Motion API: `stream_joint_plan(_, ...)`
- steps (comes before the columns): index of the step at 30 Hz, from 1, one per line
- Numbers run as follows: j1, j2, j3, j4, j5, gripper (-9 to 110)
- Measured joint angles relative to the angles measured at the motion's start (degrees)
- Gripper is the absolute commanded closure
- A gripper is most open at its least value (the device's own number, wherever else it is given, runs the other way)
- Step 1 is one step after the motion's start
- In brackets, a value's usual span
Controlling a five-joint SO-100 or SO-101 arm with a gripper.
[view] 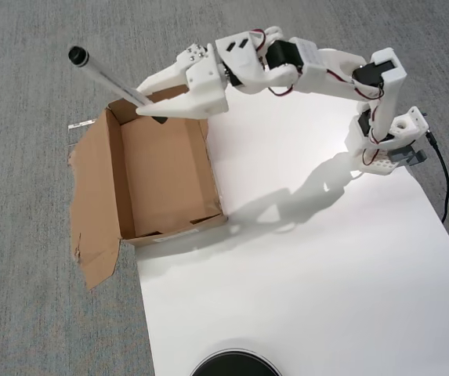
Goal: Grasp a pen and put it in the box.
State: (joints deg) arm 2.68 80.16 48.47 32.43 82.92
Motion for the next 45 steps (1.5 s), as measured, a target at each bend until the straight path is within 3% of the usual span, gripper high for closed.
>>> stream_joint_plan(9,1.9,-7.3,0.0,0.0,13.7,101)
stream_joint_plan(16,3.7,-11.0,0.0,0.0,32.1,101)
stream_joint_plan(22,4.6,-13.4,0.0,0.1,41.7,101)
stream_joint_plan(45,4.2,-20.7,0.3,0.1,43.5,101)
